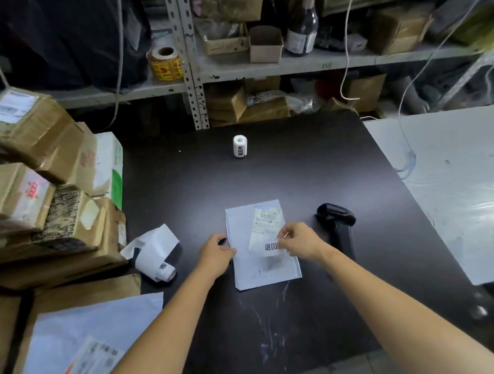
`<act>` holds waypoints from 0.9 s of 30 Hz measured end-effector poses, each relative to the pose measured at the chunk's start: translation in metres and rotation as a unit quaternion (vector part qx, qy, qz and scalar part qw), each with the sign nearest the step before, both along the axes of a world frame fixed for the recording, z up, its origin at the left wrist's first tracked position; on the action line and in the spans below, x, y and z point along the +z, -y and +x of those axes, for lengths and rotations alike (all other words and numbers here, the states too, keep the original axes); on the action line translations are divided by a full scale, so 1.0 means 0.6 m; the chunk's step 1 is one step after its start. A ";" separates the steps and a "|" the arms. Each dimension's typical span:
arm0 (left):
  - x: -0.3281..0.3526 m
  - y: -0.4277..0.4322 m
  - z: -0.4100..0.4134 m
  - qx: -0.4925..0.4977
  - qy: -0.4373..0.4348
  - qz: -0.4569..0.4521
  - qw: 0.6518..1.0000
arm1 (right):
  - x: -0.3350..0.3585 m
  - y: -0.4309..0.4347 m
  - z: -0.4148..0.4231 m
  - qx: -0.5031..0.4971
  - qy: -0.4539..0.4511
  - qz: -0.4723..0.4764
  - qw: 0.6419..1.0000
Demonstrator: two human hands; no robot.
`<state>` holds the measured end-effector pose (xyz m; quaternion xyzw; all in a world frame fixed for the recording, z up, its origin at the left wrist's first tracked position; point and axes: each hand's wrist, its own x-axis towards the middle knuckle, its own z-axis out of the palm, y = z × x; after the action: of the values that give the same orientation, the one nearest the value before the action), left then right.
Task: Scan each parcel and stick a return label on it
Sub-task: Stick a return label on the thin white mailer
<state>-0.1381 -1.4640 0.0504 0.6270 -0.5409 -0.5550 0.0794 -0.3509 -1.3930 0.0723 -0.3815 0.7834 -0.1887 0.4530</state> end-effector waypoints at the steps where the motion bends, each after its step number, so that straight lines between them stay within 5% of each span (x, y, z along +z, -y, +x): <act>1: -0.001 0.000 -0.002 0.011 -0.009 0.009 1.000 | -0.006 -0.002 0.002 0.002 0.001 0.002 1.000; 18: -0.019 0.003 -0.039 0.043 -0.071 0.046 0.996 | -0.058 -0.012 0.003 -0.010 -0.008 -0.011 1.000; 27: -0.027 0.003 -0.031 0.008 -0.059 0.030 0.998 | -0.066 -0.007 0.026 0.020 -0.115 -0.012 0.993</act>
<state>-0.1567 -1.4656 0.0343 0.5993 -0.5137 -0.6062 0.0969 -0.3356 -1.3887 0.0328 -0.4216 0.8201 -0.1444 0.3588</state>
